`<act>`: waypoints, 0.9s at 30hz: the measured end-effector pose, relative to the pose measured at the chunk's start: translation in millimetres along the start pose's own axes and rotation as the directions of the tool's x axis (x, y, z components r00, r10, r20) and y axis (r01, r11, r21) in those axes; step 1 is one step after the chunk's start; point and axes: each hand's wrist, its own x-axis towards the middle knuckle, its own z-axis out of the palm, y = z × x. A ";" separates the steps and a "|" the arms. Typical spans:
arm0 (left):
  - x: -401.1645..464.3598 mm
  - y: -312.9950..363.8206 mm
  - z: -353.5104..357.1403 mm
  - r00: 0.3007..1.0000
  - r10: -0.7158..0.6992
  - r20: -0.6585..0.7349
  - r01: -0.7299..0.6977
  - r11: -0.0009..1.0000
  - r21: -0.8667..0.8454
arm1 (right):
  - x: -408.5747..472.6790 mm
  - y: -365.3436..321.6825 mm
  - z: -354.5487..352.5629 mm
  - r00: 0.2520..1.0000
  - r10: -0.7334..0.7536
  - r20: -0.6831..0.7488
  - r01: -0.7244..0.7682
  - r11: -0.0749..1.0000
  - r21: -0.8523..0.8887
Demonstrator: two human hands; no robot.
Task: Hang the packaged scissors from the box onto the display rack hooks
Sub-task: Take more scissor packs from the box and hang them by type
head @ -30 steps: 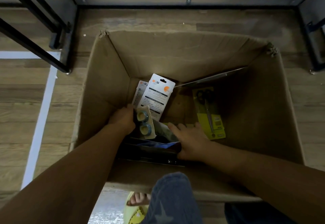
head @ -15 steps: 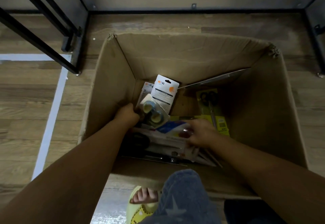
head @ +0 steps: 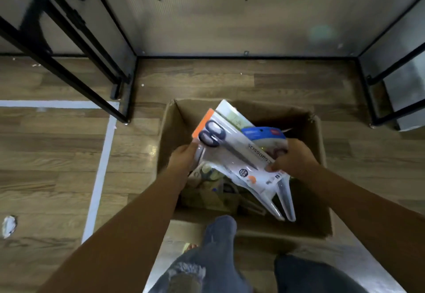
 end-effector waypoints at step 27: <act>-462.4 470.3 -77.3 0.710 0.562 0.425 -0.195 0.736 -0.648 | -386.1 -423.7 -420.3 0.850 -0.436 -0.295 0.519 0.600 0.608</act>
